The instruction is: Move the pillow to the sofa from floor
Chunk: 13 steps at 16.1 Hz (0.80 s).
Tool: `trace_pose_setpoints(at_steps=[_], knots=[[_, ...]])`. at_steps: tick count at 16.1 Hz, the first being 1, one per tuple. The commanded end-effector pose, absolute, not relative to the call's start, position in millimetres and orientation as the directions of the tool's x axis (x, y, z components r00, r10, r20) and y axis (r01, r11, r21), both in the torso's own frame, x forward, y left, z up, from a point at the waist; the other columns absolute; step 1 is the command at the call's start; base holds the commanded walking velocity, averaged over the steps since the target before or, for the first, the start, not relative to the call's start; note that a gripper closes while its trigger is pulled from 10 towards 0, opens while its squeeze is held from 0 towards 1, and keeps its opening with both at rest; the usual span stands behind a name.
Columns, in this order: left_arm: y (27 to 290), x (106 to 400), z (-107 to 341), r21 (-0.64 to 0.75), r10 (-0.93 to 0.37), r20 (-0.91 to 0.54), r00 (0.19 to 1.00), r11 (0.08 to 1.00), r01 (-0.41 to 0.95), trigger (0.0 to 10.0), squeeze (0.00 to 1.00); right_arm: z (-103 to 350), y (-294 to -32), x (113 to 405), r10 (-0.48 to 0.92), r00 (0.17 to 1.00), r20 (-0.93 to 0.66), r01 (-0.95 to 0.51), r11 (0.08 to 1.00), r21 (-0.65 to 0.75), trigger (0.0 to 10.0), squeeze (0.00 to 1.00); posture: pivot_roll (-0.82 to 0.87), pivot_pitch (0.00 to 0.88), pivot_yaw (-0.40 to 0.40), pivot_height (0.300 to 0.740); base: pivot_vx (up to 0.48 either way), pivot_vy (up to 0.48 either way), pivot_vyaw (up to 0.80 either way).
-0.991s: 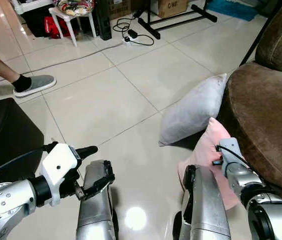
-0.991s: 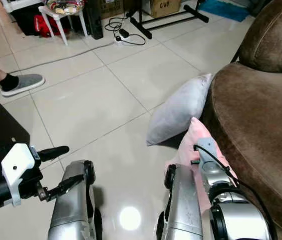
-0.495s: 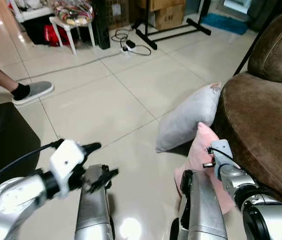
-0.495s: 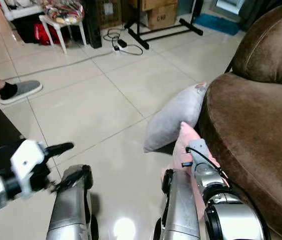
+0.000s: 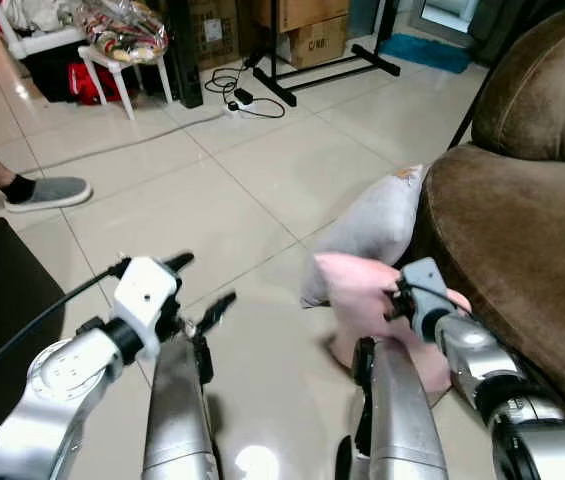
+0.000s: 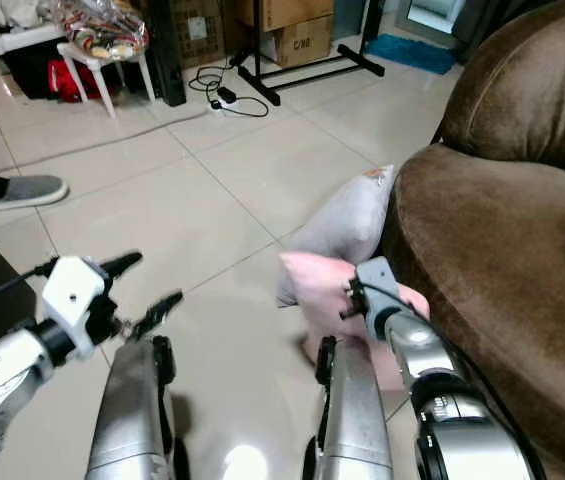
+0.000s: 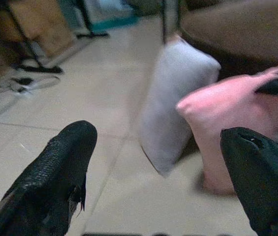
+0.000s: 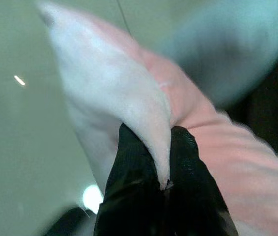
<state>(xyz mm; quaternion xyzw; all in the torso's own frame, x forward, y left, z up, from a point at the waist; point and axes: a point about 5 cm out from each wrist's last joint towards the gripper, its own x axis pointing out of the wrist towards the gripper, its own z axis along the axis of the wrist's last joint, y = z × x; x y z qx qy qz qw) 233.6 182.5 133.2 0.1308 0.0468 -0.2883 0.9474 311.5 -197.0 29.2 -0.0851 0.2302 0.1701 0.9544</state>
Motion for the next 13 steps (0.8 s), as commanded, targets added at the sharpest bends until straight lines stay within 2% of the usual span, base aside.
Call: trace_pose_setpoints(at_steps=[1,3,5,6,7,9,10,11,13], knots=[[182,234,134,0.241,-0.504,-0.145,0.852,0.817,0.524,10.0,0.0,65,-200,322,0.36,0.877,-0.319,-0.395,0.917,-0.049,0.0,0.0,0.08,0.0,-0.049,0.447,0.0,0.0,0.0],[178,232,139,0.227,-0.48,-0.098,0.872,0.842,0.489,10.0,0.0,102,-205,312,0.413,0.886,-0.21,-0.428,0.903,-0.034,0.0,0.0,0.06,0.0,-0.054,0.447,0.0,0.0,0.0],[177,231,145,0.225,-0.463,-0.057,0.885,0.857,0.463,10.0,0.0,161,-214,308,0.41,0.912,-0.026,-0.41,0.912,0.005,0.0,0.0,0.05,0.0,-0.05,0.447,0.0,0.0,0.0],[177,232,149,0.234,-0.453,-0.037,0.891,0.863,0.448,10.0,0.0,217,-227,310,0.351,0.92,0.172,-0.345,0.936,-0.068,0.0,0.0,0.04,0.0,-0.042,0.447,0.0,0.0,0.0],[177,234,151,0.236,-0.447,-0.026,0.894,0.866,0.44,10.0,0.0,242,-236,313,0.294,0.925,0.24,-0.286,0.956,-0.068,10.0,0.0,0.03,0.0,-0.026,0.447,0.0,0.0,0.0],[178,239,157,0.245,-0.442,-0.003,0.897,0.869,0.429,10.0,0.0,294,-259,315,0.162,0.905,0.394,-0.154,0.987,-0.053,10.0,0.0,0.02,0.0,-0.021,0.447,0.0,0.0,0.0],[177,242,161,0.259,-0.452,0.01,0.892,0.863,0.434,10.0,0.0,334,-281,312,0.025,0.893,0.449,0.017,0.996,-0.088,10.0,0.0,0.01,0.0,-0.011,0.447,0.0,0.0,0.0],[178,243,165,0.272,-0.455,0.019,0.89,0.859,0.433,10.0,0.0,355,-289,310,-0.033,0.884,0.467,0.129,0.976,-0.173,10.0,0.0,0.01,0.0,-0.012,0.456,0.0,0.0,0.0],[179,246,168,0.271,-0.441,0.03,0.897,0.868,0.417,10.0,0.0,357,-288,314,-0.105,0.906,0.409,0.23,0.935,-0.27,10.0,0.0,0.01,0.0,-0.014,0.471,0.0,0.0,0.0]])
